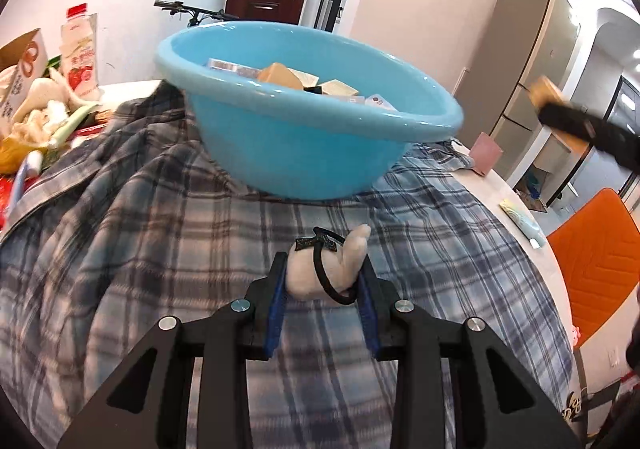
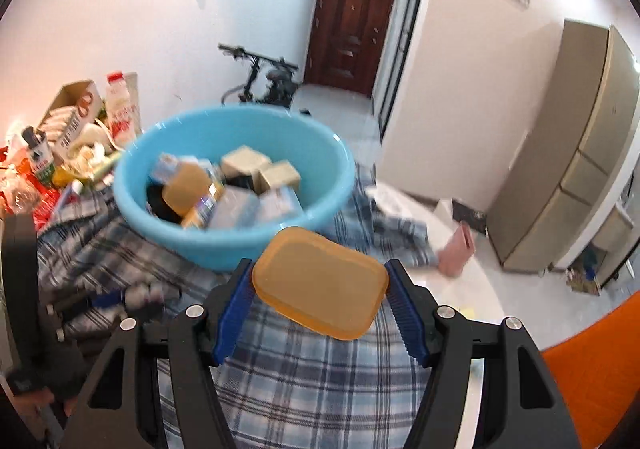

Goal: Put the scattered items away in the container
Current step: 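Carry the toy and soap dish over the basin with both grippers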

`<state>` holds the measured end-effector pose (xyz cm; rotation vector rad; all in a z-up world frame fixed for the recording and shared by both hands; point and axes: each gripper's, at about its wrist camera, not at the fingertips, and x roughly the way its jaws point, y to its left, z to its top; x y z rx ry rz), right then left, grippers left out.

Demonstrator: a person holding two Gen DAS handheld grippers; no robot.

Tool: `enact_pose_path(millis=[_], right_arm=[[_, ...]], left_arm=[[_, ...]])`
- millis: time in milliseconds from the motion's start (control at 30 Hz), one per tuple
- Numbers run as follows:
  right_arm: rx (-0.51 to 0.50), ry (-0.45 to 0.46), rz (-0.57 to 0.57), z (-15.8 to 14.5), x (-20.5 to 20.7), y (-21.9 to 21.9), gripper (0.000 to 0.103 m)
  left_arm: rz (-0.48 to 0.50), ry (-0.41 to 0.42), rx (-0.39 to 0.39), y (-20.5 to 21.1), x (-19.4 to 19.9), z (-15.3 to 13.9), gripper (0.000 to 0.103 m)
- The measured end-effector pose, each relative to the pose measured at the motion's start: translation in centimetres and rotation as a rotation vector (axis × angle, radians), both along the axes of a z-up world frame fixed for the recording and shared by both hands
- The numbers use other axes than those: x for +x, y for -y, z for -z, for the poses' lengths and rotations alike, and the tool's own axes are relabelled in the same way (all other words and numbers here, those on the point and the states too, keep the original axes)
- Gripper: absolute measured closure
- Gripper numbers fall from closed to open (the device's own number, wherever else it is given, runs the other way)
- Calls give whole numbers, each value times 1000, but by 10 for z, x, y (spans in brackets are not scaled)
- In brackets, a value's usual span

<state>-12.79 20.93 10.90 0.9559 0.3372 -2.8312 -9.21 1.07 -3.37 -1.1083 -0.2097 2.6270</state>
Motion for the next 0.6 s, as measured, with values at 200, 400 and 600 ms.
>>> enact_pose_path(millis=[200, 400, 600], right_arm=[[-21, -67, -81, -27, -9, 28, 36], [-68, -124, -138, -51, -21, 44, 36], [-119, -170, -174, -74, -41, 52, 36]], left_arm=[[-41, -108, -24, 20, 18, -50, 72], [-91, -247, -58, 35, 8, -113, 72], [-118, -351, -90, 32, -21, -159, 72]])
